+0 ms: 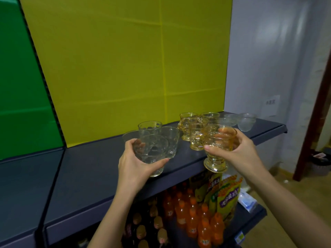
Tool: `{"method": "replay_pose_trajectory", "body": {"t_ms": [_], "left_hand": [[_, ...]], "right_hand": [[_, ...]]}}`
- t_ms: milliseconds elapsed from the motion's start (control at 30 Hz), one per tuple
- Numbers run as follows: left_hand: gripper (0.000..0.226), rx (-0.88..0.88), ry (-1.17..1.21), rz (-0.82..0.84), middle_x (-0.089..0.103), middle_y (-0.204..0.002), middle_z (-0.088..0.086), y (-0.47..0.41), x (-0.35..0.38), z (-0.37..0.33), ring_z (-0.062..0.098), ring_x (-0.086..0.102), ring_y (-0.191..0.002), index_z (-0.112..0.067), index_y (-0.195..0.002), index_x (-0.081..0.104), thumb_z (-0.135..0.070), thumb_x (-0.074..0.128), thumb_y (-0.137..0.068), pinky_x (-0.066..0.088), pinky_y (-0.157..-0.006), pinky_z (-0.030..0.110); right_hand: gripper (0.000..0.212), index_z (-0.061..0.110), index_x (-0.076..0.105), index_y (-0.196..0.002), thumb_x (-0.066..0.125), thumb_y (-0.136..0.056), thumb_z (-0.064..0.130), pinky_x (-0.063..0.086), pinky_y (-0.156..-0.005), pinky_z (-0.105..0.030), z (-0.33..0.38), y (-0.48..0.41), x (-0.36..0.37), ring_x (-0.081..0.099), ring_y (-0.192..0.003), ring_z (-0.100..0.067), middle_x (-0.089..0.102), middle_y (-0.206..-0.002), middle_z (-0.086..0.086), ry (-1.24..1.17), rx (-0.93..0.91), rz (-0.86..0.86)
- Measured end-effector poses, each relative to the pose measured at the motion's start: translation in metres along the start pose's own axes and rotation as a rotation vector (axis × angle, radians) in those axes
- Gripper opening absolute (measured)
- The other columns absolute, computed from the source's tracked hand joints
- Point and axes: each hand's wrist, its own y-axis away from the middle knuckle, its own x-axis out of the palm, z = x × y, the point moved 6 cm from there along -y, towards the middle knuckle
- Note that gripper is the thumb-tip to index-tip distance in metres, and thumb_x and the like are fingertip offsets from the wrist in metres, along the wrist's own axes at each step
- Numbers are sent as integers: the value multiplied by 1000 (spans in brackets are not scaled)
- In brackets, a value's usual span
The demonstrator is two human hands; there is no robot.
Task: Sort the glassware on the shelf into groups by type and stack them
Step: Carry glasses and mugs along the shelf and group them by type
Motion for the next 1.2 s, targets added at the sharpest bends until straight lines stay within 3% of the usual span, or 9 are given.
{"method": "replay_pose_trajectory", "body": {"t_ms": [233, 467, 667, 800, 1033, 1100, 1200], "left_hand": [[87, -21, -139, -99, 48, -112, 0, -6, 10, 3, 20, 55, -103, -17, -120, 46, -40, 87, -46, 47, -91, 38], [87, -123, -171, -185, 58, -113, 5, -13, 17, 8, 22, 57, -103, -16, -117, 46, -37, 88, -44, 46, -92, 39], [79, -168, -148, -241, 56, -106, 1, -14, 24, 5, 18, 56, -95, -12, -120, 44, -21, 87, -53, 42, -82, 29], [81, -188, -178, -267, 55, -111, 0, -14, 29, 5, 17, 53, -99, -10, -126, 41, -22, 84, -59, 42, -84, 30], [100, -214, -374, -318, 44, -136, 15, -6, 34, -10, 28, 44, -122, -5, -138, 31, -31, 83, -56, 37, -102, 40], [91, -169, -475, -406, 47, -133, 17, -2, 34, -27, 31, 43, -123, -3, -133, 37, -34, 80, -59, 35, -103, 43], [60, -34, -539, -525, 55, -121, 16, 7, 42, -55, 32, 48, -116, -4, -120, 49, -24, 76, -70, 36, -97, 39]], "right_hand": [[74, 22, 57, -111, 80, -43, 40, 46, -73, -17, -11, -34, -15, 62, -94, -3, 65, -104, 11, -73, -17, 68], [69, 22, 58, -108, 79, -44, 36, 47, -66, -11, -25, -74, -37, 64, -80, 7, 66, -99, 13, -142, -32, 149], [61, 27, 57, -101, 80, -45, 34, 49, -78, -19, -42, -111, -57, 64, -87, 0, 67, -99, 11, -181, -28, 201], [57, 24, 56, -106, 82, -55, 25, 48, -64, -9, -58, -130, -60, 63, -78, 9, 66, -97, 13, -187, -25, 255], [54, 30, 57, -97, 86, -52, 28, 51, -79, -25, -89, -150, -52, 66, -90, -7, 68, -102, 7, -218, -1, 325], [53, 31, 57, -97, 86, -53, 27, 51, -82, -26, -97, -155, -48, 66, -93, -8, 68, -105, 5, -220, 0, 350], [57, 31, 57, -101, 87, -53, 31, 52, -84, -30, -106, -161, -43, 65, -97, -11, 67, -109, 3, -213, 4, 372]]}}
